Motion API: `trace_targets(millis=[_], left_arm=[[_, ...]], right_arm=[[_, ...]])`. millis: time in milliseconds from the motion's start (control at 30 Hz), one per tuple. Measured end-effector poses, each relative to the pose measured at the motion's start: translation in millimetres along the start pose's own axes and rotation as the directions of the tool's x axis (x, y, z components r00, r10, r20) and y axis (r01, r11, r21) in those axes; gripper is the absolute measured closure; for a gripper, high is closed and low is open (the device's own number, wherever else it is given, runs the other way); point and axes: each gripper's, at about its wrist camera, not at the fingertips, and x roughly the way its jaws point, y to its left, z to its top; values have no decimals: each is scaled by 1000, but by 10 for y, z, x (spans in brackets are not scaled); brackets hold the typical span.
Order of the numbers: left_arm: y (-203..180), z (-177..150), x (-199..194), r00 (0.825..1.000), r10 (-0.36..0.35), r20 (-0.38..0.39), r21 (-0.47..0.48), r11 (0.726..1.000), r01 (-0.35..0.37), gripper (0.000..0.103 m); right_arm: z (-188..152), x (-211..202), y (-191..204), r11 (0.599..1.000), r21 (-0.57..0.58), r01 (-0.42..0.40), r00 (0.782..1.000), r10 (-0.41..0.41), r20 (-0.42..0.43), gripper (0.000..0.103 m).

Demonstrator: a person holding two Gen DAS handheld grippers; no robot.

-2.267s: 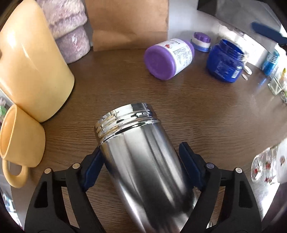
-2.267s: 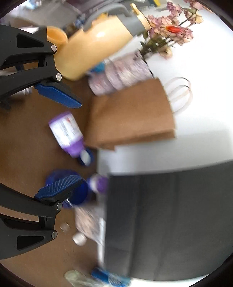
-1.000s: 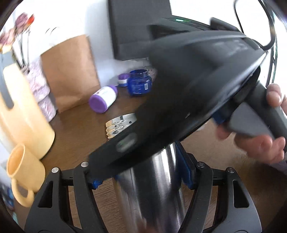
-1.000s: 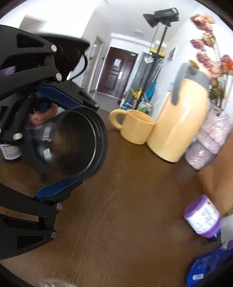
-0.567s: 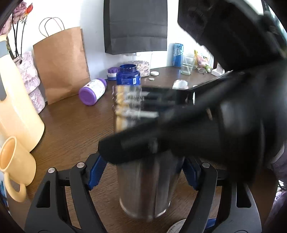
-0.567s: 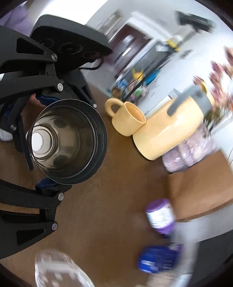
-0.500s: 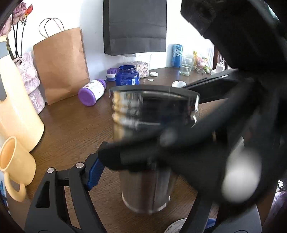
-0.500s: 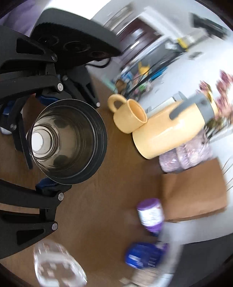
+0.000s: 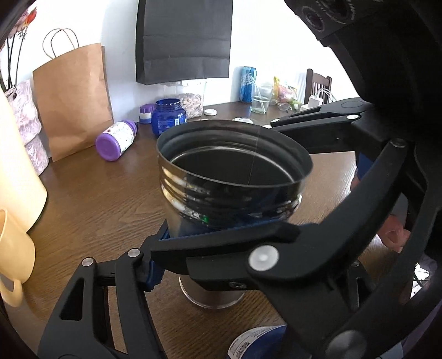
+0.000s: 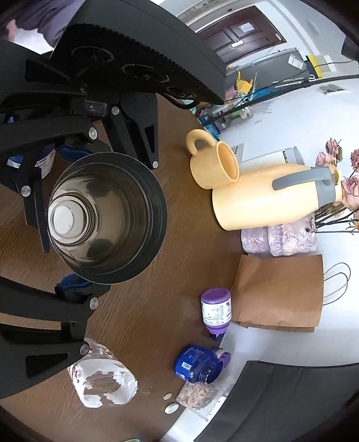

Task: Flip cup upright
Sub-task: 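Rotate the cup upright with the right gripper and set it on the table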

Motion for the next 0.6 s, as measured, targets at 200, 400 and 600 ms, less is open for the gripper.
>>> trace_targets(millis=[200, 400, 600], left_arm=[[-49, 20, -84, 999, 34, -1, 20, 999, -34, 41], [-84, -8, -285, 997, 66, 33, 6, 998, -66, 32], [-96, -36, -350, 996, 85, 20, -14, 996, -84, 30]], right_arm=[[-56, -88, 33, 1000, 8, 0, 1000, 0, 5, 36], [-61, -142, 29, 1000, 28, 5, 1000, -5, -3, 36], [-81, -179, 33, 999, 45, -10, 1000, 9, 6, 36]])
